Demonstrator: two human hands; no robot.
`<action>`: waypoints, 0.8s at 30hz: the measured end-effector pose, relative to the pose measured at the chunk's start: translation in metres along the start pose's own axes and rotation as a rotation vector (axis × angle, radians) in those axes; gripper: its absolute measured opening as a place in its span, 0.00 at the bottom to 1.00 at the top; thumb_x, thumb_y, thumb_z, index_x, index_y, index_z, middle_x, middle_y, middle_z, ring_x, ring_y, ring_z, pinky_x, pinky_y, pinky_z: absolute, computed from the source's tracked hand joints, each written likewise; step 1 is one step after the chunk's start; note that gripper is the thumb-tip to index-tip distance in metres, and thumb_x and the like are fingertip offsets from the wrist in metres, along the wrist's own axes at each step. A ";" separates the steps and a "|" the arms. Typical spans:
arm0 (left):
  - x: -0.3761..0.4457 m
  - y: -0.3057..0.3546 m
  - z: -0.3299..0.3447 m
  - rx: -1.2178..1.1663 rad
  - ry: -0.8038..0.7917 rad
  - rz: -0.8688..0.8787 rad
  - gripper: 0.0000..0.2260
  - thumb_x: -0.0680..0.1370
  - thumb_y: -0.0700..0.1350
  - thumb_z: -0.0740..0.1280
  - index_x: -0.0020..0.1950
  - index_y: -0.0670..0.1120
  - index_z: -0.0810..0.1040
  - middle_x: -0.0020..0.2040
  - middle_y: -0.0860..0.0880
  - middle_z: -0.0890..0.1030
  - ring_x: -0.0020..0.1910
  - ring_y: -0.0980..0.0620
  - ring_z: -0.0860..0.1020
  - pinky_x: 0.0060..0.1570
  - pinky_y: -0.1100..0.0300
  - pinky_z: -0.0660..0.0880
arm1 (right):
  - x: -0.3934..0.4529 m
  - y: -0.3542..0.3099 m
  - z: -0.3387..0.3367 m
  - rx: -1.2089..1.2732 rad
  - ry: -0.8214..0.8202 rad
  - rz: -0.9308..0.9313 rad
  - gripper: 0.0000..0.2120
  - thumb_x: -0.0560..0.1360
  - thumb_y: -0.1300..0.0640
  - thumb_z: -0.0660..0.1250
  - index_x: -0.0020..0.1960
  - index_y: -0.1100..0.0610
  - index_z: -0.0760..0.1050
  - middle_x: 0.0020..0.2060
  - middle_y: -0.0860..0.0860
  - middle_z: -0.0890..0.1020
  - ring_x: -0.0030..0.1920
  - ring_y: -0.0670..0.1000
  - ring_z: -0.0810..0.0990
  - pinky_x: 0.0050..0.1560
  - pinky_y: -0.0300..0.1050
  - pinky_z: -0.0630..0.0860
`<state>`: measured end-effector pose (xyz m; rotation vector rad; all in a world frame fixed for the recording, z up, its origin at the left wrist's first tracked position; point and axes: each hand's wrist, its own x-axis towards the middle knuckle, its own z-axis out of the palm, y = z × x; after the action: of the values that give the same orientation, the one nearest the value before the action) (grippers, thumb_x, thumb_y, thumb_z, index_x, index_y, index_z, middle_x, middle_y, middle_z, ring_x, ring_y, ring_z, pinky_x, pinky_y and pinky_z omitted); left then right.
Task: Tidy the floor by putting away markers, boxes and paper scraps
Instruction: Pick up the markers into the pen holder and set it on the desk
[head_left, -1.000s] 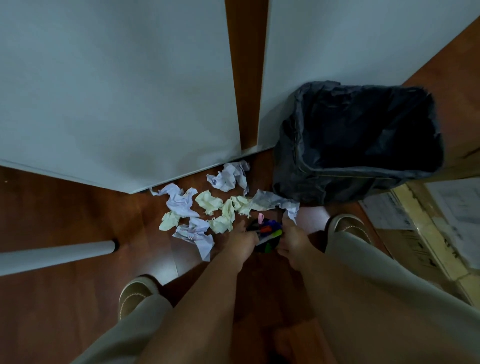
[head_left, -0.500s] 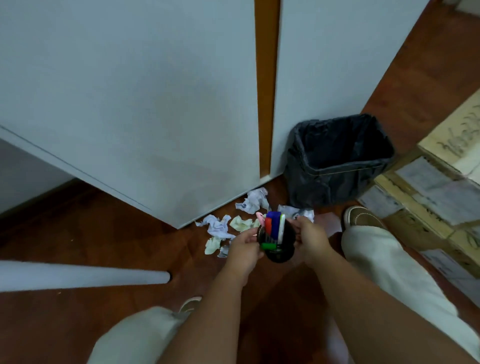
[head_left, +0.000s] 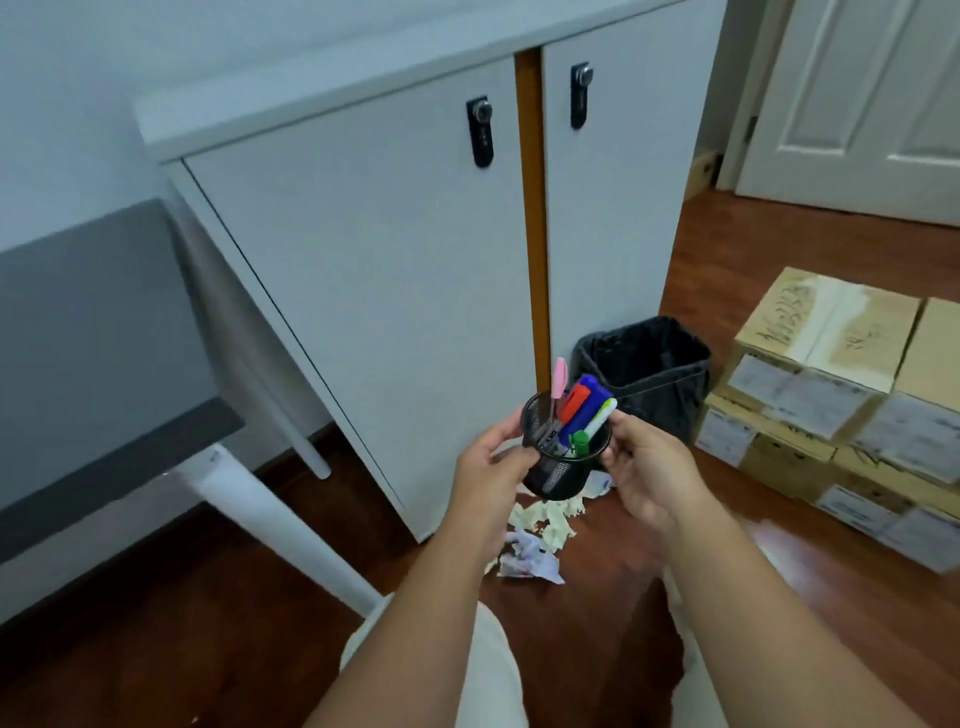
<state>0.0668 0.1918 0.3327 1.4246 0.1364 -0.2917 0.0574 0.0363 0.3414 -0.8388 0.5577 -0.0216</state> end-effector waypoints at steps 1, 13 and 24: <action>-0.010 0.011 -0.007 -0.011 -0.018 0.028 0.21 0.75 0.30 0.65 0.64 0.47 0.79 0.55 0.43 0.85 0.55 0.48 0.82 0.50 0.60 0.79 | -0.014 -0.004 0.010 0.012 -0.007 -0.013 0.10 0.78 0.68 0.60 0.47 0.64 0.80 0.39 0.53 0.76 0.33 0.43 0.72 0.27 0.31 0.75; -0.111 0.112 -0.053 -0.194 -0.186 0.403 0.18 0.73 0.37 0.67 0.62 0.48 0.77 0.56 0.51 0.85 0.58 0.55 0.81 0.52 0.64 0.78 | -0.156 -0.031 0.089 -0.272 -0.349 -0.399 0.17 0.78 0.66 0.59 0.63 0.58 0.79 0.43 0.48 0.85 0.40 0.42 0.80 0.43 0.39 0.72; -0.155 0.162 -0.107 -0.066 -0.189 0.593 0.28 0.72 0.37 0.72 0.70 0.49 0.70 0.60 0.49 0.82 0.59 0.53 0.81 0.50 0.63 0.79 | -0.217 0.017 0.154 -0.592 -0.497 -0.720 0.38 0.74 0.64 0.70 0.75 0.39 0.59 0.63 0.38 0.78 0.63 0.39 0.77 0.64 0.43 0.75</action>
<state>-0.0271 0.3344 0.5128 1.3008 -0.4230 0.0694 -0.0582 0.2056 0.5113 -1.5323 -0.2492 -0.3094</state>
